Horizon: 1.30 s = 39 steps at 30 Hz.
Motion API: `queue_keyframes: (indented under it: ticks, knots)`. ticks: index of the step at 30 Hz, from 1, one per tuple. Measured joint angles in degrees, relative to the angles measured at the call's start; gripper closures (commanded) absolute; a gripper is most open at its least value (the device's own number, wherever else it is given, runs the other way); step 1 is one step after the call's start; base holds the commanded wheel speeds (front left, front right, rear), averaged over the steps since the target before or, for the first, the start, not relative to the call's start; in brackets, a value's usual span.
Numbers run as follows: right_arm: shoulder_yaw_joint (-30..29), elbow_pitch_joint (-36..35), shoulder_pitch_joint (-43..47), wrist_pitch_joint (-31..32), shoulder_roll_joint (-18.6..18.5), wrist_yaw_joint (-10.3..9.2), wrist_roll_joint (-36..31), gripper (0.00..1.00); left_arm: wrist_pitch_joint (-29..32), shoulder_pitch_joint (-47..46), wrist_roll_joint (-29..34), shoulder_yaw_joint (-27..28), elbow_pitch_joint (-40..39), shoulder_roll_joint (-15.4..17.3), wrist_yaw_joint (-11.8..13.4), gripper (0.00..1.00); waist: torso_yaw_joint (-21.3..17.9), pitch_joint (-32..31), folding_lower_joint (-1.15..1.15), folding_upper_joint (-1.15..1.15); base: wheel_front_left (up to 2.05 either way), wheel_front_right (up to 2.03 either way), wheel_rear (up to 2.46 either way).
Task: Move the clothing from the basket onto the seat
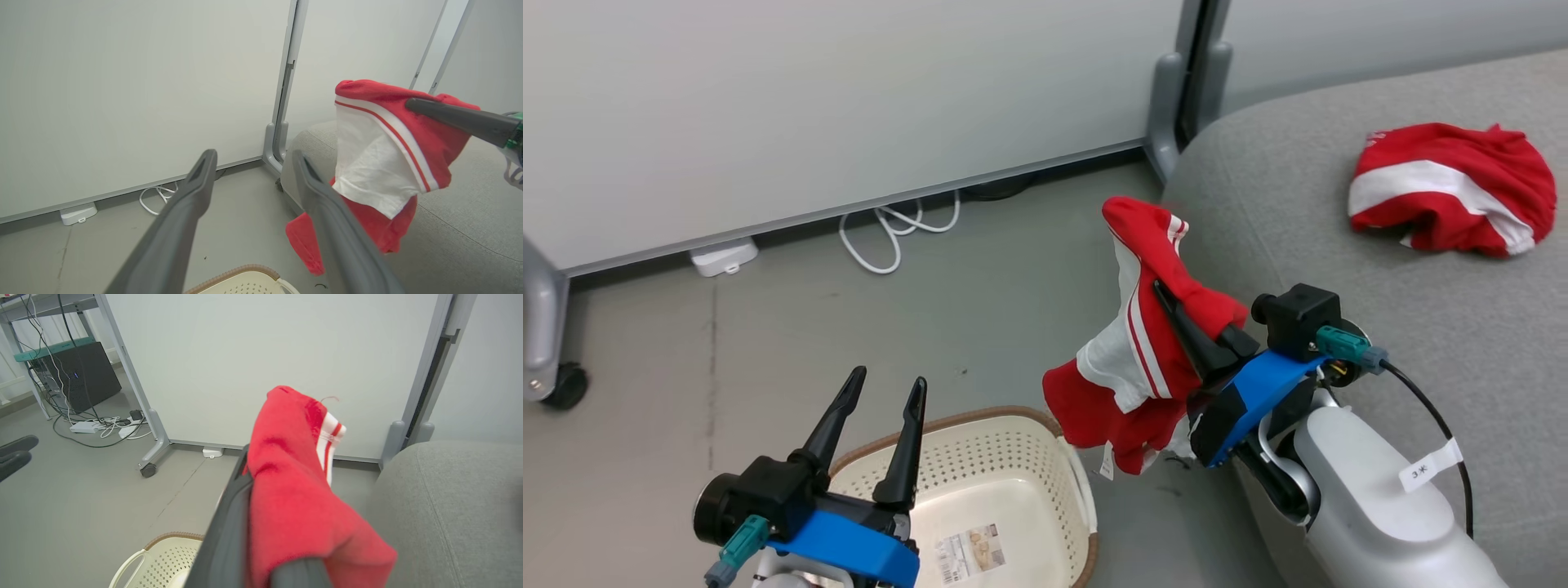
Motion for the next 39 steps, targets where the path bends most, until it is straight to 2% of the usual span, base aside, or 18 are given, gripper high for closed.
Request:
queue_keyframes:
  ticks: [6, 25, 31, 39]
  knots:
    - [-1.6, -2.3, 1.1, 0.9, 0.5, 0.00, -1.0, 1.00, 0.0, -0.1, 0.8, 0.1, 0.2, -0.4, -0.1, 0.00, -4.0, 0.8, 0.00, 0.00, 0.00, 0.00, 0.00]
    - [-3.7, -6.6, 4.3, 2.3, 2.4, 0.00, -3.0, 1.00, 0.0, -2.3, -0.1, -2.0, 0.0, 2.5, -0.3, 0.00, -16.8, 3.8, 0.00, 0.00, 0.00, 0.00, 0.00]
    - [-4.2, -7.3, 4.9, 2.4, 2.4, 0.00, -3.1, 1.00, 0.0, -2.6, -0.1, -2.2, -0.1, 2.8, -0.3, 0.00, -18.3, 4.5, 0.00, 0.00, 0.00, 0.00, 0.00]
    - [-5.3, -7.6, 4.8, 2.9, 2.5, 0.00, -3.5, 1.00, 0.0, -3.0, -0.2, -2.8, -0.1, 2.8, -0.3, 0.00, -18.0, 4.9, 0.00, 0.00, 0.00, 0.00, 0.00]
